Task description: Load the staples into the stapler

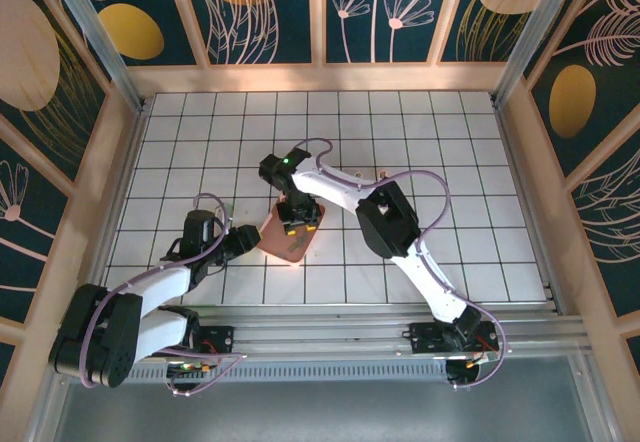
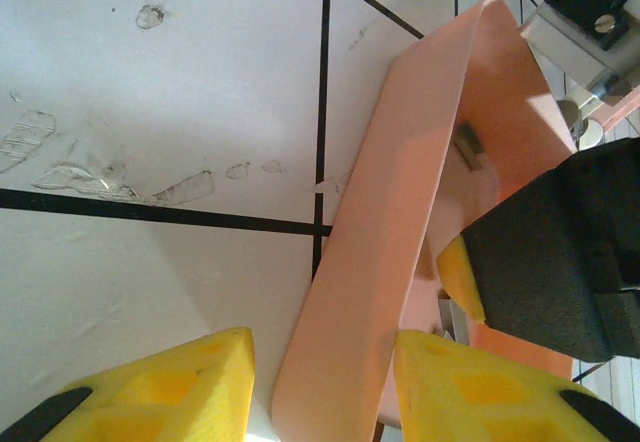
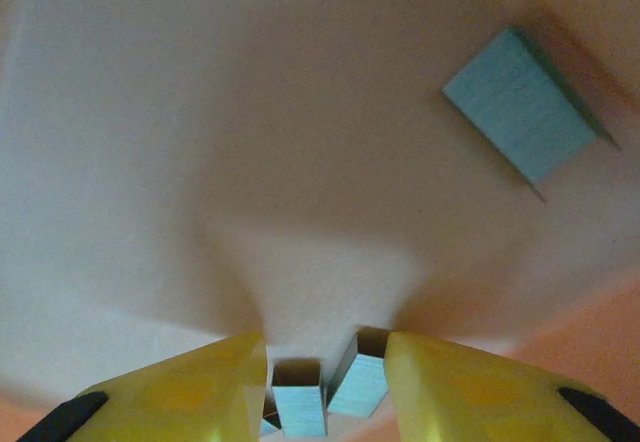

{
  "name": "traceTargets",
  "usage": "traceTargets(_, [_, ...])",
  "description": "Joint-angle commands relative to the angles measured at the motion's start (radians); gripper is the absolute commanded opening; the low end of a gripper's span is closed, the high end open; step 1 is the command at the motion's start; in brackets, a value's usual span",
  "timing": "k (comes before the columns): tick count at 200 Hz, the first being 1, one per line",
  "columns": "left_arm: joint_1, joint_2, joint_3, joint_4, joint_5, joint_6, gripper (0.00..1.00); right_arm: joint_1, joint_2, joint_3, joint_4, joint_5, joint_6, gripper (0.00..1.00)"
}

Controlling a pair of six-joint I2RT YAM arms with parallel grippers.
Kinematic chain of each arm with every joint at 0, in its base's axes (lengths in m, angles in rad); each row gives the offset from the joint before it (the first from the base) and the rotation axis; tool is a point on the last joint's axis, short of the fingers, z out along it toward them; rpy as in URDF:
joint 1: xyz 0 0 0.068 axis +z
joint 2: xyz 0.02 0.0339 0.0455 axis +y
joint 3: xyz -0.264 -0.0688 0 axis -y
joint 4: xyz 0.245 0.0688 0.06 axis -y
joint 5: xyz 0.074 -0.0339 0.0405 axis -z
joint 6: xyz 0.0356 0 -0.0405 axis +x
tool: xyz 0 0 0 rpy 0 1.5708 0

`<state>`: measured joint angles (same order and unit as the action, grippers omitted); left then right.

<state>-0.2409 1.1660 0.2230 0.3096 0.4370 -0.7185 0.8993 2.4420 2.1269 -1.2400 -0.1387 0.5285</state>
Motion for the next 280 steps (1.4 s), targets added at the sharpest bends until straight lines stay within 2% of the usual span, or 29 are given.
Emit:
traceTargets(1, [0.005, -0.004, 0.021, -0.019, -0.012, 0.019, 0.41, -0.008, 0.053, 0.003, -0.035, -0.040, -0.015, 0.39])
traceTargets(37, [0.006, -0.003, 0.021, -0.021, -0.012, 0.020, 0.41, -0.008, 0.056, 0.004, -0.015, -0.060, -0.021, 0.33])
traceTargets(75, [0.006, -0.002, 0.026, -0.017, -0.011, 0.018, 0.41, -0.004, -0.010, 0.003, 0.116, -0.093, -0.022, 0.26])
traceTargets(133, [0.005, 0.000, 0.035, -0.013, -0.003, 0.019, 0.41, -0.003, -0.139, -0.065, 0.255, -0.051, 0.001, 0.24])
traceTargets(180, [0.006, -0.002, 0.039, -0.013, -0.001, 0.016, 0.41, -0.002, -0.147, -0.061, 0.147, 0.021, 0.031, 0.32])
traceTargets(210, [0.005, -0.002, 0.038, -0.013, -0.003, 0.018, 0.42, -0.007, -0.127, -0.045, 0.091, 0.013, 0.023, 0.40])
traceTargets(280, [0.006, -0.003, 0.038, -0.015, -0.004, 0.022, 0.42, -0.005, -0.054, -0.018, 0.071, 0.017, -0.011, 0.41])
